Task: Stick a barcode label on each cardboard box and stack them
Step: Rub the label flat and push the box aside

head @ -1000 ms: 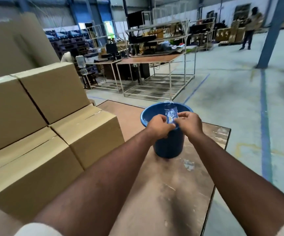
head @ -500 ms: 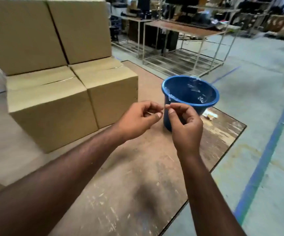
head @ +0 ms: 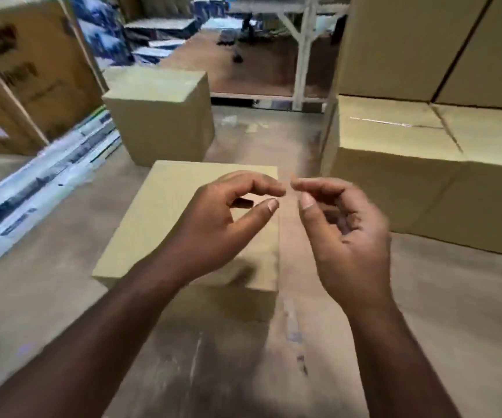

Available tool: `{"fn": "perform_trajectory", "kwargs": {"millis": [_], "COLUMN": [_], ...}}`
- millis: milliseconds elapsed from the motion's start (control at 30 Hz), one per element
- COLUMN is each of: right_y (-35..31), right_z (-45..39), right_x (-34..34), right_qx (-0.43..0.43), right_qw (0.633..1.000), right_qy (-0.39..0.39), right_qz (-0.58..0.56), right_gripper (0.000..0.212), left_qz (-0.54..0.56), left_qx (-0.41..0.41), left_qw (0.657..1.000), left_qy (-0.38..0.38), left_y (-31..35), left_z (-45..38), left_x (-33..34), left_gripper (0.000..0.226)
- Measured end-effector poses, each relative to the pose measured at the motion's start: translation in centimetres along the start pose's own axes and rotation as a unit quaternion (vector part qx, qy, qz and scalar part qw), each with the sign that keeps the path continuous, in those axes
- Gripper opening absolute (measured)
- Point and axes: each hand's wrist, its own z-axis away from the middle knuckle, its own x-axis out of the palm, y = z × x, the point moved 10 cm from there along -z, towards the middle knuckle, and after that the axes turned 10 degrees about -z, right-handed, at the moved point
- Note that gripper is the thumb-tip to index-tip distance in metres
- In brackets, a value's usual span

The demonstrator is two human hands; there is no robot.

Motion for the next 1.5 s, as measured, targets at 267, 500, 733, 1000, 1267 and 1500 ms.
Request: {"fn": "perform_trajectory", "kwargs": {"millis": [267, 500, 733, 1000, 1267, 1500], "right_y": [5.1, 9.1, 10.0, 10.0, 8.3, 9.7], "right_z": [-0.5, 1.2, 1.1, -0.1, 2.6, 0.2], "right_x": [13.3, 14.7, 15.0, 16.5, 17.2, 17.3], "right_qx": [0.038, 0.068, 0.09, 0.067, 0.046, 0.068], "right_qw": [0.915, 0.791, 0.754, 0.718, 0.719, 0.703], "right_qy": [-0.263, -0.359, -0.369, -0.384, -0.42, -0.375], "right_qz": [0.303, 0.491, 0.535, 0.577, 0.552, 0.601], "right_gripper": [0.062, 0.081, 0.084, 0.084, 0.078, 0.073], "left_qz": [-0.218, -0.218, -0.188, -0.179, -0.189, -0.203], "left_qx": [-0.079, -0.097, -0.085, -0.077, -0.09, -0.076], "left_qw": [0.972, 0.97, 0.978, 0.98, 0.978, 0.976], "left_qy": [-0.038, -0.053, -0.039, -0.041, -0.021, -0.03], "left_y": [-11.6, -14.5, -15.2, -15.1, -15.0, -14.4], "left_z": [3.7, 3.5, 3.5, 3.4, 3.3, 3.5], "left_x": [-6.4, -5.3, -5.4, -5.3, -5.8, -5.6], "left_gripper": [0.037, 0.046, 0.043, 0.041, 0.043, 0.041]}}
